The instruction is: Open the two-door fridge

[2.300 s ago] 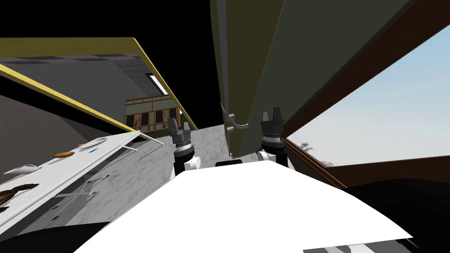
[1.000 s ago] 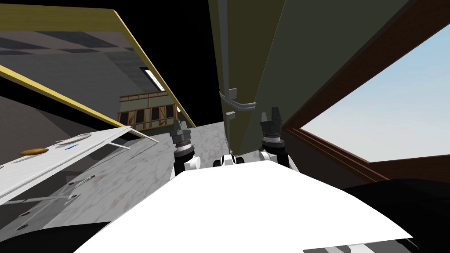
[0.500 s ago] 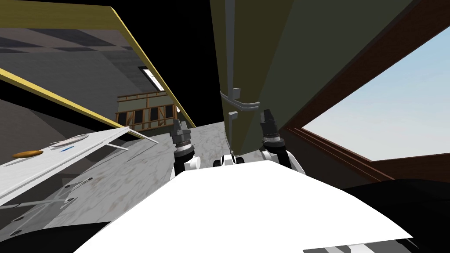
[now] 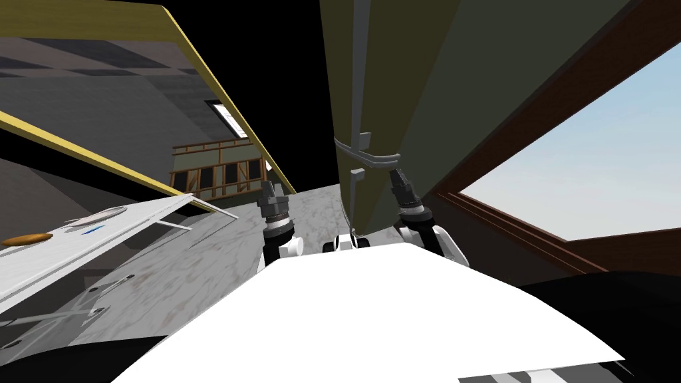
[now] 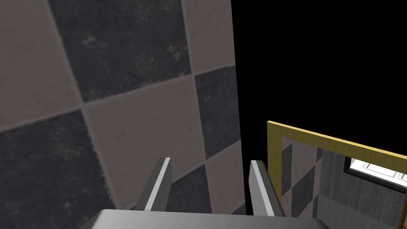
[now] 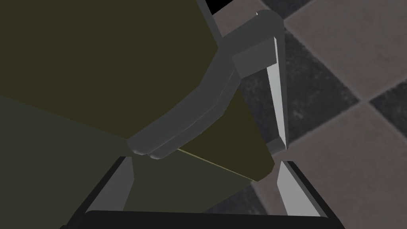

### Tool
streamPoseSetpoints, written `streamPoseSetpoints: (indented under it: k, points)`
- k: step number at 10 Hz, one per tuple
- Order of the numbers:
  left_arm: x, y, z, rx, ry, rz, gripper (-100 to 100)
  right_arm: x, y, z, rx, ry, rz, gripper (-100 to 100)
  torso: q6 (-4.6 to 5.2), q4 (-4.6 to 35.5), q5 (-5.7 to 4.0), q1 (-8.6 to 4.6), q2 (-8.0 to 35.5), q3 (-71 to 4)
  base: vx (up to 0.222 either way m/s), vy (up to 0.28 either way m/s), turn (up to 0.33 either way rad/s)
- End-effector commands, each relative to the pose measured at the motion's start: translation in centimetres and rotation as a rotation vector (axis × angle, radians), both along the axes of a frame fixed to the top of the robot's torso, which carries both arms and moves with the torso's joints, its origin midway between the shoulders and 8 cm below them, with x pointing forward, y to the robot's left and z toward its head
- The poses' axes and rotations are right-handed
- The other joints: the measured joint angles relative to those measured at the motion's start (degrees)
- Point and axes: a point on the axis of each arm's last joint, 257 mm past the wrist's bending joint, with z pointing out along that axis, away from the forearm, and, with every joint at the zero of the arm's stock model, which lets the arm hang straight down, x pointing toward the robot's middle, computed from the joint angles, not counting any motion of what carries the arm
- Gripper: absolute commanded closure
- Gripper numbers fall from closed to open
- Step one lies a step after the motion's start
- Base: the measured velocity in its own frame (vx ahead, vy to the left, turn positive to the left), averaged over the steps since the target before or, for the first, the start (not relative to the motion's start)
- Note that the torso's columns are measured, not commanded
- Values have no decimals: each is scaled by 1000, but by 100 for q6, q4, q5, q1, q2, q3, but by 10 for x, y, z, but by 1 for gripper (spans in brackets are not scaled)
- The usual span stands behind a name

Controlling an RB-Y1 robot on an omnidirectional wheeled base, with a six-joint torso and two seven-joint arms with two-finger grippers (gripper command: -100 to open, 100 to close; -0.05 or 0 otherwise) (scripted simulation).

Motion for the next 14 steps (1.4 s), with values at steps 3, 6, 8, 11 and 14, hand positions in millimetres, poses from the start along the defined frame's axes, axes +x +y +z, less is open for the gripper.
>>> streamPoseSetpoints:
  k: [3, 6, 8, 11, 14]
  points:
    - [0, 0, 0, 0, 0, 0, 0, 6, 1, -7, -223, -28, -134, -100, 0, 0, -2, -8, 1, 1, 9, 63, -20]
    - [0, 0, 0, 0, 0, 0, 0, 11, 0, -12, -352, -44, -209, -100, 0, -2, 1, 3, -8, -5, 19, 66, -29]
    - [0, 0, 0, 0, 0, 0, 0, 16, -2, -19, -481, -59, -281, -100, 0, 1, -1, -5, 1, 1, 6, 57, -29]
    - [0, 0, 0, 0, 0, 0, 0, 22, -6, -27, -624, -77, -358, -100, -1, 0, 0, -3, -2, -1, 8, 66, -29]
    - [0, 0, 0, 0, 0, 0, 0, 29, -11, -36, -768, -93, -430, -100, -7, -2, 3, 3, -7, -5, 5, 54, -29]
